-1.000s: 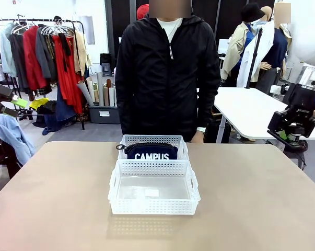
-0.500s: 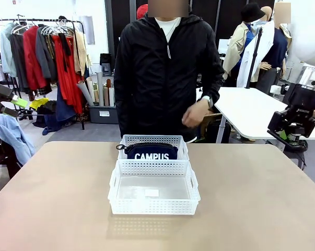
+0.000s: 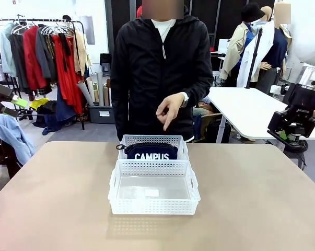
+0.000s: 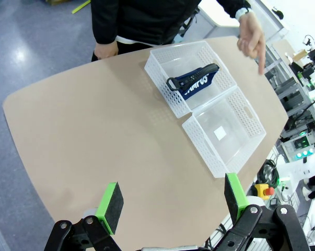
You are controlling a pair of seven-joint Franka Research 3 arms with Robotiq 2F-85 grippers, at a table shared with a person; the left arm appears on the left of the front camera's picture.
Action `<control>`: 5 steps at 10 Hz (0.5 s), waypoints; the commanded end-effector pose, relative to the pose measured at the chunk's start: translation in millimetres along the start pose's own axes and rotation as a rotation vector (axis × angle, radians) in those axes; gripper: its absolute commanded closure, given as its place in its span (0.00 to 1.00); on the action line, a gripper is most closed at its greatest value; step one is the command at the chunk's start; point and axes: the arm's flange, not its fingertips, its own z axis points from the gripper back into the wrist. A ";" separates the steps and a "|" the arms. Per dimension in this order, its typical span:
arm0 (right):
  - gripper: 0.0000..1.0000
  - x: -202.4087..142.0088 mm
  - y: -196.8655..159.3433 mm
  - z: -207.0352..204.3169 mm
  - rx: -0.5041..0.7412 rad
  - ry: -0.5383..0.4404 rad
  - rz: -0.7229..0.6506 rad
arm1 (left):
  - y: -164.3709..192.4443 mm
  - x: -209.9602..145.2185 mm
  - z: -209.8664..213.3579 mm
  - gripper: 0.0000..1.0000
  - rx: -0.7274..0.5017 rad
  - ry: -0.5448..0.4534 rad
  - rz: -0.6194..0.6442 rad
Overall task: Distribute items into two baskets.
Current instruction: Place the picked Stapler into the Organizing basket as instructed by the person.
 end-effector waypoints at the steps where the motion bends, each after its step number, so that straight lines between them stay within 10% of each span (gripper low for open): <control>1: 0.89 1.2 2.4 1.4 -0.004 -0.012 -0.020 | -1.2 1.4 0.0 0.00 -0.009 -0.010 0.010; 5: 0.89 1.2 2.4 1.4 -0.004 -0.012 -0.020 | -1.2 1.4 0.0 0.00 -0.009 -0.010 0.010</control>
